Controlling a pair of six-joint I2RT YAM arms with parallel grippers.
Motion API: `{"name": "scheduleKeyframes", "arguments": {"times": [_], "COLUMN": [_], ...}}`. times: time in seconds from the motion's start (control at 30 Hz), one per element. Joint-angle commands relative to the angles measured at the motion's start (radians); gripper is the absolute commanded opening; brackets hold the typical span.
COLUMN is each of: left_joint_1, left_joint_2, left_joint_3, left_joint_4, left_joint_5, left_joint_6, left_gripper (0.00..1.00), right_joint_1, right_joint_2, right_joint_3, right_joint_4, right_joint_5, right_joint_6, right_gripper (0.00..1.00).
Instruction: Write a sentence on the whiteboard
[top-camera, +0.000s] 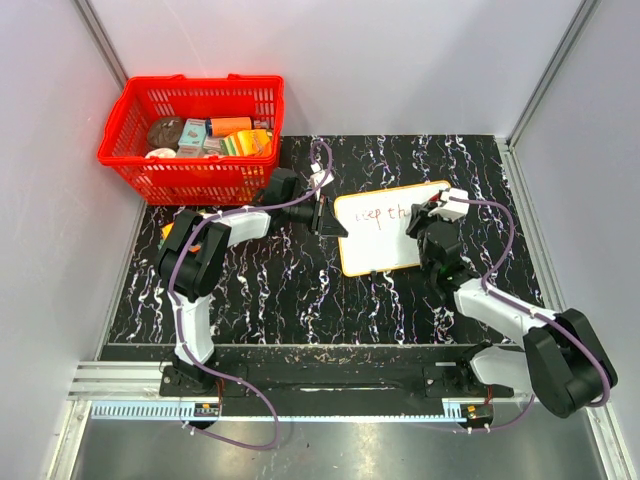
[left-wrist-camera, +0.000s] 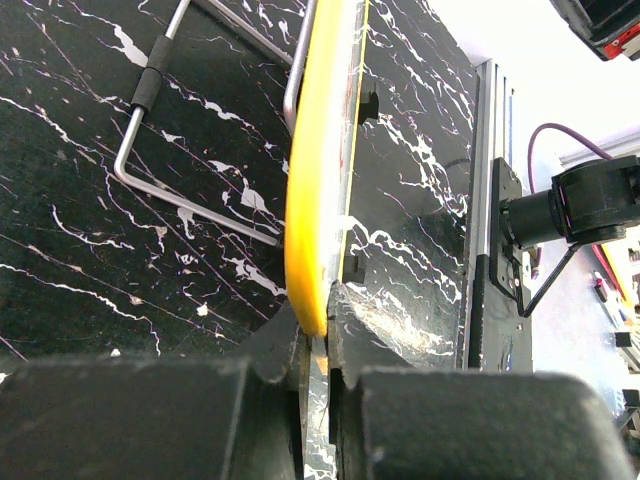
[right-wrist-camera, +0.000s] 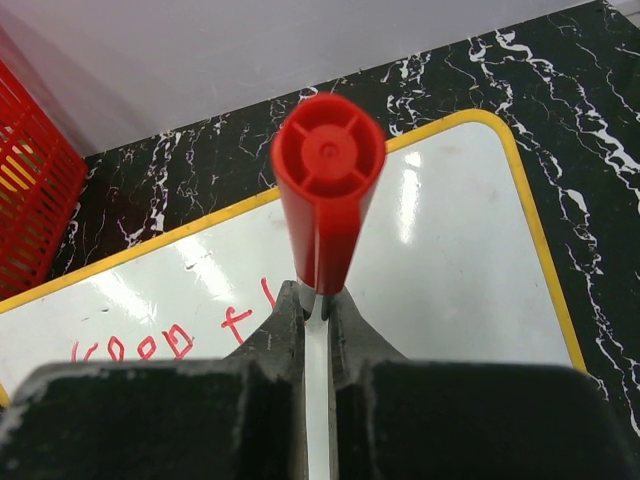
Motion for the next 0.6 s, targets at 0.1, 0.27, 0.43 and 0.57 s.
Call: {"name": "scheduleKeyframes", "arguments": {"times": [0.1, 0.27, 0.43, 0.57], "left_joint_1": [-0.031, -0.031, -0.032, -0.031], "left_joint_2": [0.063, 0.063, 0.063, 0.063], "left_joint_3": [-0.021, -0.021, -0.021, -0.021], "left_joint_4": [-0.101, -0.101, -0.101, -0.101], "left_joint_5": [-0.102, -0.1, -0.1, -0.1], "left_joint_6": [0.15, 0.151, 0.151, 0.153], "left_gripper": [0.0, 0.0, 0.0, 0.0], "right_joint_1": [-0.008, -0.008, -0.01, -0.008], "right_joint_2": [-0.047, -0.127, -0.127, -0.069], "right_joint_3": [-0.016, -0.046, -0.023, 0.003], "right_joint_4": [-0.021, 0.025, 0.025, 0.034], "right_joint_5": [-0.005, 0.003, 0.008, 0.006], "right_joint_6": [0.023, 0.03, 0.012, -0.002], "right_gripper": [0.0, 0.0, 0.0, 0.0]}}
